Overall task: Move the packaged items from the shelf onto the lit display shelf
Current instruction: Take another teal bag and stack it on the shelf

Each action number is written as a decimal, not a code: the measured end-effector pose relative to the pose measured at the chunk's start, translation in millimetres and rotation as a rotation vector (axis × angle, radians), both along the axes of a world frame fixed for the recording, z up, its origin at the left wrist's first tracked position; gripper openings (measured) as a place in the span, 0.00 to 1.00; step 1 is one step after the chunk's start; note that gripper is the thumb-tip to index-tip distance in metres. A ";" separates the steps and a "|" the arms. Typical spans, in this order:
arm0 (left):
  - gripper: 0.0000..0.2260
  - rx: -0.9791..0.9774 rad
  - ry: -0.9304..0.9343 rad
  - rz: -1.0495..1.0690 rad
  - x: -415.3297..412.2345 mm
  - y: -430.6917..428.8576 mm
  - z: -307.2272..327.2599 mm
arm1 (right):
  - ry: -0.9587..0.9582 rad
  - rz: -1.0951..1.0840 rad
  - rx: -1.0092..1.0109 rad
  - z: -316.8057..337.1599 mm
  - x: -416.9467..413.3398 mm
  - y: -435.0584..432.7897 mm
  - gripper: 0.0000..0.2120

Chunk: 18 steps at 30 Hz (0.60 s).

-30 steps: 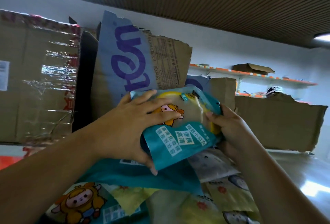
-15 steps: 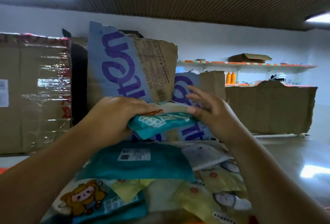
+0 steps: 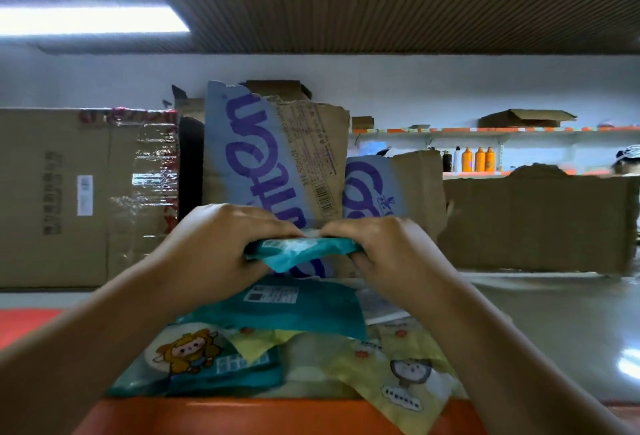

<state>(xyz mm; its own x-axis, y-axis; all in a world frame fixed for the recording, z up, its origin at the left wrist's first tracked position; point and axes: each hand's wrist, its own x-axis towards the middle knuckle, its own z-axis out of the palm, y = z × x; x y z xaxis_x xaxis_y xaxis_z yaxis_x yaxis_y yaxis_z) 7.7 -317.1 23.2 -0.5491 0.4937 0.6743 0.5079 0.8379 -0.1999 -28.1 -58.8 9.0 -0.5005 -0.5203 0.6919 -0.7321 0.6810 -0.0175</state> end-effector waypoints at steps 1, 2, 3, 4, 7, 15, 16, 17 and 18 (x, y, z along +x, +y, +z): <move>0.23 -0.003 0.013 0.010 4.2 -0.2 -1.6 | 0.016 0.013 -0.002 -3.0 1.8 -3.0 0.22; 0.23 -0.008 0.021 0.023 7.9 -1.1 -3.5 | 0.030 0.024 0.001 -5.4 3.5 -6.3 0.22; 0.24 -0.010 0.025 0.031 10.9 -2.8 -5.5 | 0.038 0.034 0.007 -6.8 4.6 -9.5 0.22; 0.24 -0.012 0.026 0.033 14.5 -5.6 -7.7 | 0.044 0.043 0.008 -7.8 5.7 -13.2 0.22; 0.20 -0.023 0.017 0.065 32.0 -15.8 -9.8 | 0.046 0.067 -0.013 -6.7 11.9 -25.7 0.22; 0.21 -0.003 0.055 0.168 83.9 -96.0 -4.4 | -0.006 0.140 0.081 11.0 37.2 -98.7 0.26; 0.22 0.010 0.044 0.178 88.6 -108.9 -4.7 | 0.006 0.147 0.101 11.2 41.5 -111.5 0.26; 0.24 0.026 0.026 0.194 95.1 -126.7 -5.6 | 0.013 0.154 0.111 11.0 47.2 -128.5 0.27; 0.26 0.037 0.000 0.207 101.5 -143.0 -6.8 | 0.015 0.153 0.119 11.7 54.3 -144.7 0.27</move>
<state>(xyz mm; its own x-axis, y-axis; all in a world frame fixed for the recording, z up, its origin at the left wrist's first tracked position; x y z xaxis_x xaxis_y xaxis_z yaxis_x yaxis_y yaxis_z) 109.2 -460.1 16.4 -0.6363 0.3456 0.6897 0.3243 0.9310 -0.1673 26.2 -203.5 20.7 -0.3992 -0.6681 0.6280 -0.8270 0.5581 0.0681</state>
